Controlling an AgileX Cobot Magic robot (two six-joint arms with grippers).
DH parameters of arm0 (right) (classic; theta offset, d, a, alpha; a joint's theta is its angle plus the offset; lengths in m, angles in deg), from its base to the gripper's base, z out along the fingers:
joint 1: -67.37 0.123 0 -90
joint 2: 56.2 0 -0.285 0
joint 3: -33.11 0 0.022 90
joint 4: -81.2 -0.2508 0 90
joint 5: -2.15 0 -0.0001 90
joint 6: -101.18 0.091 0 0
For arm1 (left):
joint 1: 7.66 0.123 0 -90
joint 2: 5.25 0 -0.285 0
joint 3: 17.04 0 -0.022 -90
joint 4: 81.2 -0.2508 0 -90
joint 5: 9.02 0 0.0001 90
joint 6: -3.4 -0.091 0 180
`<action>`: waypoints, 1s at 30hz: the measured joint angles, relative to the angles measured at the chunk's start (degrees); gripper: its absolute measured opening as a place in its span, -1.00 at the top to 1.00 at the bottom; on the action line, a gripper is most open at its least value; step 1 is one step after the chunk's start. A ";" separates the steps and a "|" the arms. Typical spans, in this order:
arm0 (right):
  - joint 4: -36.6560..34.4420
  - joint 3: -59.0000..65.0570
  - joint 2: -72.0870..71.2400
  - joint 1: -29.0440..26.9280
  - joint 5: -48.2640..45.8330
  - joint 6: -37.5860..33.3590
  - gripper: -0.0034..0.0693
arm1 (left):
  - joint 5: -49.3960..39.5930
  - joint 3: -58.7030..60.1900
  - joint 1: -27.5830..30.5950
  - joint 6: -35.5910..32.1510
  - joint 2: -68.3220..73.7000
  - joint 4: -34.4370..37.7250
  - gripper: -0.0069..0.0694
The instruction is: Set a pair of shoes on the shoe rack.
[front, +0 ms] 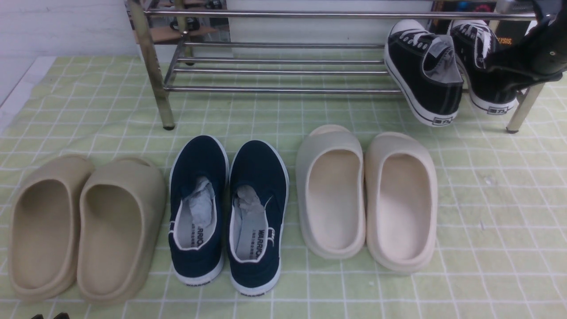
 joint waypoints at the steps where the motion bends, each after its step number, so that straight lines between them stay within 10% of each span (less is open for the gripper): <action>1: -0.25 0.00 -0.28 0.00 0.28 -0.06 -0.06 | 0.00 0.00 0.00 0.00 0.00 0.00 0.19; 10: -1.82 -0.05 -4.21 0.00 -0.40 -1.82 -0.42 | 0.00 0.00 0.00 0.00 0.00 0.00 0.19; 20: -11.33 1.89 -24.00 0.00 -5.20 -12.53 0.88 | 0.05 0.00 0.00 0.00 0.00 0.00 0.19; 30: -8.85 36.54 -56.64 0.00 18.95 -14.95 0.91 | 0.05 0.00 0.00 0.00 0.00 0.00 0.19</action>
